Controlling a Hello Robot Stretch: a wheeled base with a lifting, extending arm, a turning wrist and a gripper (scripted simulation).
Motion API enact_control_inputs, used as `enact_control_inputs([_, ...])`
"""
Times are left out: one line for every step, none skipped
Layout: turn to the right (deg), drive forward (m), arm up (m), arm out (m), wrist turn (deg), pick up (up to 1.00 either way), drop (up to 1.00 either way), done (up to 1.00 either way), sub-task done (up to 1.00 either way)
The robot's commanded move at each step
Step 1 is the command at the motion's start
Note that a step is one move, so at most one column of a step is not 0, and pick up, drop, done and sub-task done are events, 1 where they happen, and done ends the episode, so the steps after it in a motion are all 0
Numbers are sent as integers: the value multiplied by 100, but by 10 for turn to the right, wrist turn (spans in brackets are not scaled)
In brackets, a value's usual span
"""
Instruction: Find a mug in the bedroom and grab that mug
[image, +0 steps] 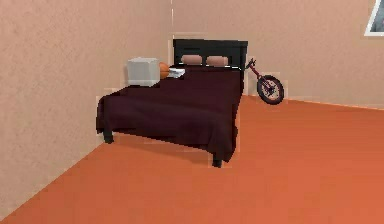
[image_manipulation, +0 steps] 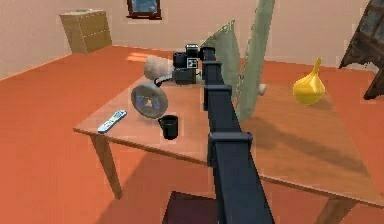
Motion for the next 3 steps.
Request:
enact_control_inputs([0, 0, -30, 0, 0, 0, 0, 0, 0])
enact_control_inputs([0, 0, 0, 0, 0, 100, 0, 0, 0])
enact_control_inputs([0, 0, 10, 0, 0, 0, 0, 0, 0])
